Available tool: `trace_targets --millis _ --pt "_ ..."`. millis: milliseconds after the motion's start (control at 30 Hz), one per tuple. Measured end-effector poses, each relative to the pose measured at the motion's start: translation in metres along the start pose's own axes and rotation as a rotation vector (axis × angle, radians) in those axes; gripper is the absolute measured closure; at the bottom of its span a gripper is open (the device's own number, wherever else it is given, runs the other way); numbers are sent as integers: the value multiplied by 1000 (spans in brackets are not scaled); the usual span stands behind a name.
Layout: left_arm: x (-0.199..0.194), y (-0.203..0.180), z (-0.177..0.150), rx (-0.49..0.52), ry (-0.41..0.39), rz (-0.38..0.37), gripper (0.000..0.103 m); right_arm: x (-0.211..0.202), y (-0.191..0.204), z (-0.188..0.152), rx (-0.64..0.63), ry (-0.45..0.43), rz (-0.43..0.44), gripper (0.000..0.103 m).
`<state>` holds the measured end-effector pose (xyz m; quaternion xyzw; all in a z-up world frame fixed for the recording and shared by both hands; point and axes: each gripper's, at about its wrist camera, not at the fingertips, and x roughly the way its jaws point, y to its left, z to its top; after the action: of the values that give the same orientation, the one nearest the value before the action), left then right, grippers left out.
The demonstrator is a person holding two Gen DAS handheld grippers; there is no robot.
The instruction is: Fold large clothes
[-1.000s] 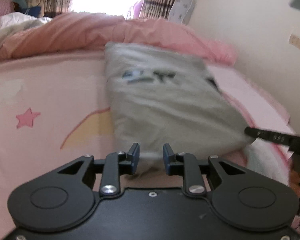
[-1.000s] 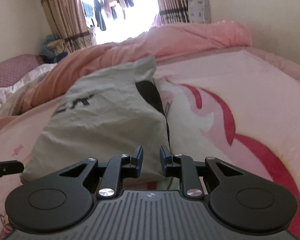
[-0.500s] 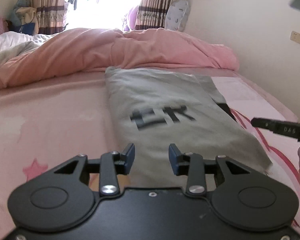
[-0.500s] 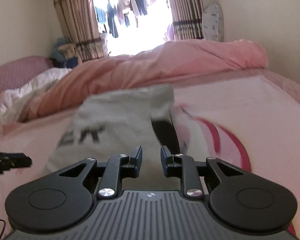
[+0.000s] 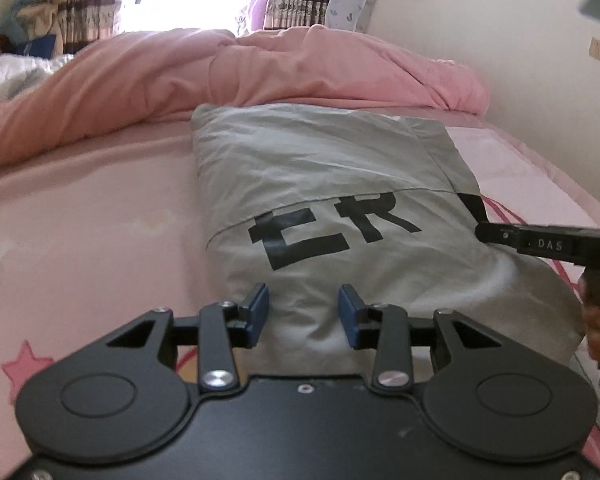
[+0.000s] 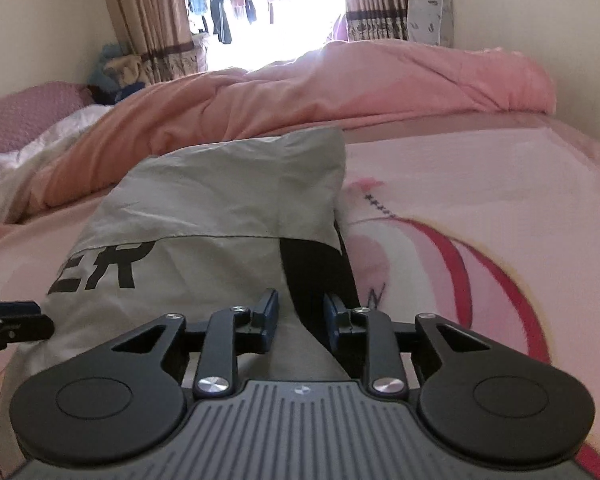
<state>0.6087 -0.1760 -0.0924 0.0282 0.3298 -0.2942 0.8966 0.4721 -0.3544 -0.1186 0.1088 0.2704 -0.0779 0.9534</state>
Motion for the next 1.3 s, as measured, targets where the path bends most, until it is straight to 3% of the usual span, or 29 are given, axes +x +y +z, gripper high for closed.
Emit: trace_targets --millis 33,133,200,267,400,533,833,1033,1100,1300 --pt "0 2 0 -7 -3 -5 62 0 -4 -1 22 -1 14 72" --pt "-8 16 6 -64 -21 -14 49 -7 -20 4 100 6 99 59" --pt "-16 34 6 -143 -48 25 20 -13 -38 9 184 2 185 25" --pt "-16 59 4 -251 -39 -4 18 -20 -61 9 263 -32 263 17" --pt "-1 107 -13 -506 46 -184 17 -10 -107 0 430 18 373 17" --pt "7 125 -25 -599 35 -282 11 5 -135 -15 550 67 466 17" --pt "26 107 -10 -498 60 -326 4 33 -121 0 486 117 540 20" --pt "50 102 2 -507 68 -392 2 54 -107 15 429 173 612 19" --pt "60 101 9 -511 70 -413 0 60 -104 20 418 177 634 10" --pt "78 91 24 -491 68 -415 0 75 -100 29 447 197 733 3"
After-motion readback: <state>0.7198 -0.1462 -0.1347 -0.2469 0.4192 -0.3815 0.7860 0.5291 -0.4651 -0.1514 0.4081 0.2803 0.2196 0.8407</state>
